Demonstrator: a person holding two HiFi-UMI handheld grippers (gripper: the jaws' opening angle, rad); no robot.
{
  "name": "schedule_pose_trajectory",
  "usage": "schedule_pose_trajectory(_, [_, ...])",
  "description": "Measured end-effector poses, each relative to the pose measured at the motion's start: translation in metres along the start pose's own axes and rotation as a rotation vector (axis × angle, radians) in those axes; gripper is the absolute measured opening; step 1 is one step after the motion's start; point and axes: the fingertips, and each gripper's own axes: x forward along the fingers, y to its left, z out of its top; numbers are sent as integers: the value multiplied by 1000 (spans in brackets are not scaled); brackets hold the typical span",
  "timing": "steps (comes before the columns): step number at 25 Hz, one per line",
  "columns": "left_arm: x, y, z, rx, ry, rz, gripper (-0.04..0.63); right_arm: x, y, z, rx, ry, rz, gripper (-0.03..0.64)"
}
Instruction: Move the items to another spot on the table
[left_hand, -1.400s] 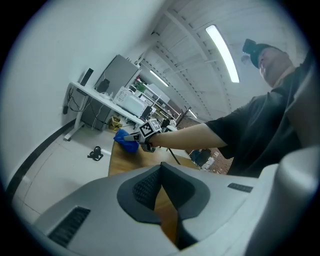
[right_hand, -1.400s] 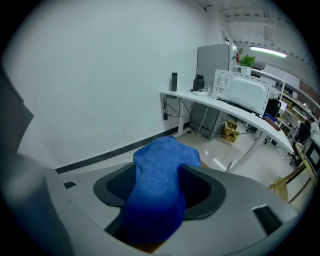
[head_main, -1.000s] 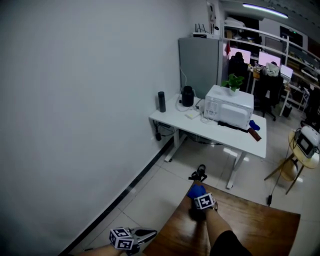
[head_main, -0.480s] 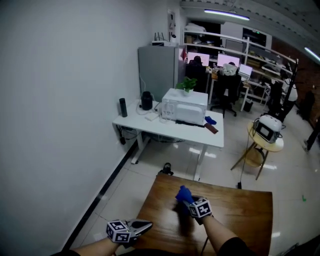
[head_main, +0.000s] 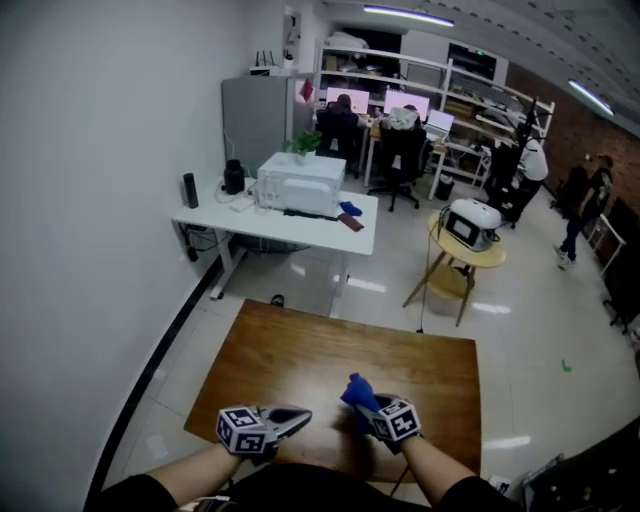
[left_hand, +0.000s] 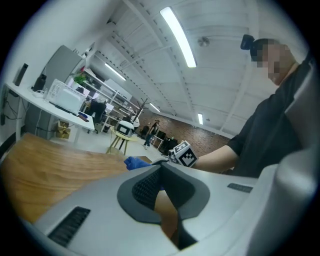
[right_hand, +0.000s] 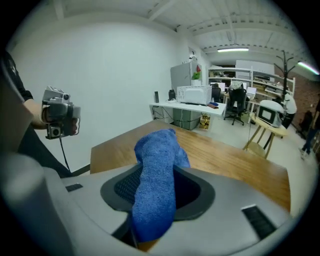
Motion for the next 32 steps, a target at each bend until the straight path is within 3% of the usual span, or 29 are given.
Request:
schedule_pose_trajectory(6, [49,-61,-37,1,92,-155,-8,-97,-36,-98,108,30,-152,160])
schedule_pose_trajectory(13, [98,-117,-60,51,177,-209,-8,-188,-84,-191,175,33,-266,160])
schedule_pose_trajectory(18, [159,-162,-83,64,163,-144,-8,-223,-125,-267,153,55,-235,160])
schedule_pose_trajectory(23, [214,-224,-95,-54,84,-117,-8,-243,-155,-321,70,136,-156,161])
schedule_pose_trajectory(28, [230,-240,-107,-57,127,-60,-8,-220,-161,-369,42,198,-105,166])
schedule_pose_trajectory(32, [226,-240,-108,-61,140,-53,-8,-213,-163,-373,22,184,-103,178])
